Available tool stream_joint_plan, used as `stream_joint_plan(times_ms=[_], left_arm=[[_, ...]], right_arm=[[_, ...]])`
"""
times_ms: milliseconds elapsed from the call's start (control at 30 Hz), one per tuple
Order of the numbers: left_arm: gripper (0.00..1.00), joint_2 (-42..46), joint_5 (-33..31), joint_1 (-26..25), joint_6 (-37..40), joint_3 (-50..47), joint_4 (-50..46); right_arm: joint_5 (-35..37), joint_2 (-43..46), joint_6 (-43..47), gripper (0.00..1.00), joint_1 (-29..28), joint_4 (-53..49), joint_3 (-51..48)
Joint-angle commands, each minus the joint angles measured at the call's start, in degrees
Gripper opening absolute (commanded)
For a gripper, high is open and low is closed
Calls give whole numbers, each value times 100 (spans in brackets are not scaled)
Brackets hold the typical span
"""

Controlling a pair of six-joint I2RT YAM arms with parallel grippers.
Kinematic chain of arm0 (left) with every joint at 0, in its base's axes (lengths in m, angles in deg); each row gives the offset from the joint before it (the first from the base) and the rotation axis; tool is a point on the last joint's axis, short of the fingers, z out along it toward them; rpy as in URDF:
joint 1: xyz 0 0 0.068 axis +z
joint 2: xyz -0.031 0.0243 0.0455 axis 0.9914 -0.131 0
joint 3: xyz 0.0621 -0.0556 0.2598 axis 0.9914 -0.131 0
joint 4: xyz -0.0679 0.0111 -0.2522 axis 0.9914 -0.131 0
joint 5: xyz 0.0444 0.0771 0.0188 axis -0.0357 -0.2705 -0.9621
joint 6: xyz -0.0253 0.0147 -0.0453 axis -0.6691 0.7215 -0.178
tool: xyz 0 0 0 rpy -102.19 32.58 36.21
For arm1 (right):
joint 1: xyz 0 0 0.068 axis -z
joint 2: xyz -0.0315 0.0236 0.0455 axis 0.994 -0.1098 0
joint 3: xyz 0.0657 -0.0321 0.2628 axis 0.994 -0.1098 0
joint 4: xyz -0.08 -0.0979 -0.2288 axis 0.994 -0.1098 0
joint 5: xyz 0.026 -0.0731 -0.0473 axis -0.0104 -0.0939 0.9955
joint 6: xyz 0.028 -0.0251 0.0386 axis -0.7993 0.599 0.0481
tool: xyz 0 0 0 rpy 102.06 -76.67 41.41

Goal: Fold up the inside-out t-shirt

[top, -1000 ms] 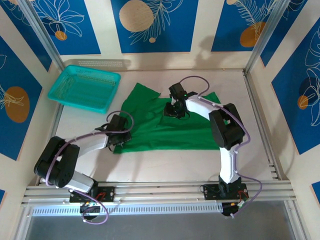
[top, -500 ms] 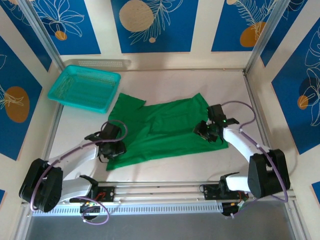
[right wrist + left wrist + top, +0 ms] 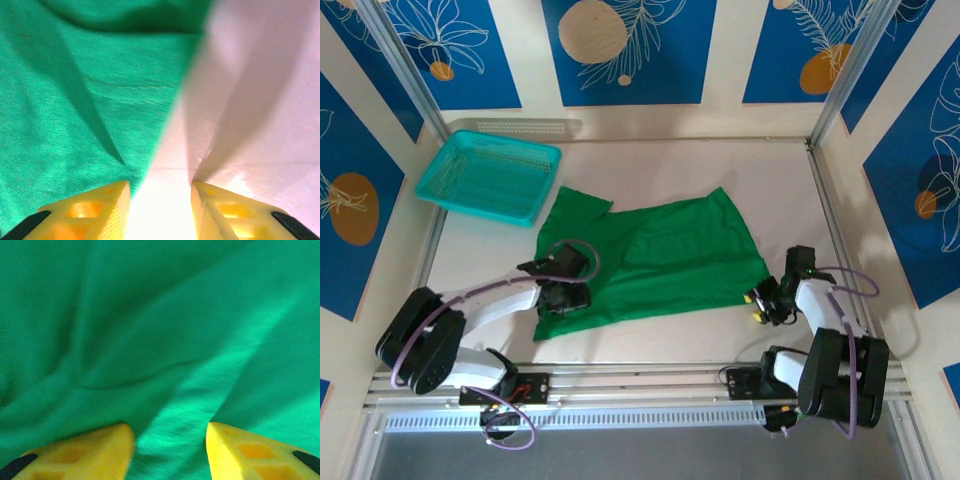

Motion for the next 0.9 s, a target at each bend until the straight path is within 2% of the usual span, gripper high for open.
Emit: stream_joint_plan(times_ms=[0,100,200,333,467,533,667,800,867], left_arm=[[48,-39,-42,-20,11,-284,-58],[46,347,133,-20,33,-551,-17],[45,735,-78,-18,-20,-800,-117],[44,1048,-201,-20,-153,-1029,-73],[45,1196,-302,-11,-173,-1048,-50],[46,1208,-349,2,-182,-1061,-55],[44,1205,-145,-3,-137,-1254,272],[44,1105,118,-20,-93,-1312,377],[45,986,275,-21,41,-1257,275]], right_arm=[[-225,511,-319,36,110,-906,30],[-265,1144,-584,35,24,-1488,353],[-192,1374,-368,34,-183,-835,615],[-635,470,-64,34,-412,877,704],[-647,-685,-360,31,-318,1765,723],[-397,-1169,-409,30,-236,1688,813],[949,-1601,-903,26,106,536,881],[1550,-1077,-1289,17,341,135,389],[1612,-664,-1413,16,440,-28,177]])
